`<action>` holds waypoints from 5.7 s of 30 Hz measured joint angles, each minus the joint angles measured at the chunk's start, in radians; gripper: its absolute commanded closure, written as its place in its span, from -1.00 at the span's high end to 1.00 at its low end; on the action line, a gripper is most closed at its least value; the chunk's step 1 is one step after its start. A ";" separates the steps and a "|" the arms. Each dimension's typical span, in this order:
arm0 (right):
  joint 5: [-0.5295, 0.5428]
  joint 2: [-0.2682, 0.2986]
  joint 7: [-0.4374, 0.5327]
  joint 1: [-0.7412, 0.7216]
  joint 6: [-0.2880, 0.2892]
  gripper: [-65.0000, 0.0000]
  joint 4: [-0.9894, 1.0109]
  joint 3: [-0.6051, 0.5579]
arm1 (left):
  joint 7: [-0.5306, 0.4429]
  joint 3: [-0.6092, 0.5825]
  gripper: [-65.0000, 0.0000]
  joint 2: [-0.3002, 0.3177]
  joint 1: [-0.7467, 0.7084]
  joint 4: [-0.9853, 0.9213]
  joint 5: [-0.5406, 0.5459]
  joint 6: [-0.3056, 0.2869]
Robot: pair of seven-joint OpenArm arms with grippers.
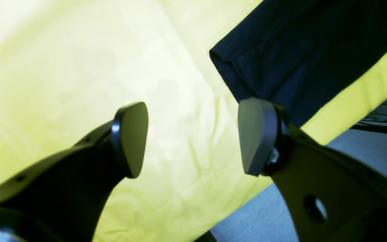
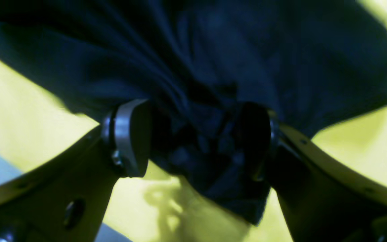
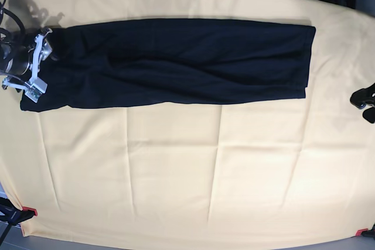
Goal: Fold the T-shirt properly
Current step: 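Grasp the shirt end nearest the left gripper with the left gripper, then pull the held shirt end away from the right gripper to straighten it, then release the shirt end and reposition the left gripper on it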
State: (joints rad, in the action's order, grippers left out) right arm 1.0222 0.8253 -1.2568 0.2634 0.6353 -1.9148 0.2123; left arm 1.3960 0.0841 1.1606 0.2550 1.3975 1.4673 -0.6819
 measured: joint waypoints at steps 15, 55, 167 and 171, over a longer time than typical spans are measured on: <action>-0.073 -0.251 0.026 0.005 -0.003 -1.00 -0.068 0.143 | 0.000 0.000 0.34 -0.095 -0.015 -0.053 0.000 0.017; -0.327 -0.296 0.050 0.003 -0.052 -1.00 -0.066 0.145 | 0.007 0.655 0.34 -0.612 -0.451 -0.116 -0.042 0.080; -0.345 -0.314 0.094 0.047 -0.085 -1.00 -0.066 0.152 | 0.010 0.477 -1.00 -0.569 -0.225 -0.088 -0.008 0.095; -0.344 -0.333 0.095 0.049 -0.081 -1.00 -0.066 0.152 | 0.011 0.477 -1.00 -0.597 -0.225 -0.032 -0.016 0.097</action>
State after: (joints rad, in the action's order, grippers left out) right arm 0.6777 0.4919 -1.1614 0.3126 0.5541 -1.9808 0.3645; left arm 1.4071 0.5613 0.5640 0.0303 1.3659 1.4509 -0.5854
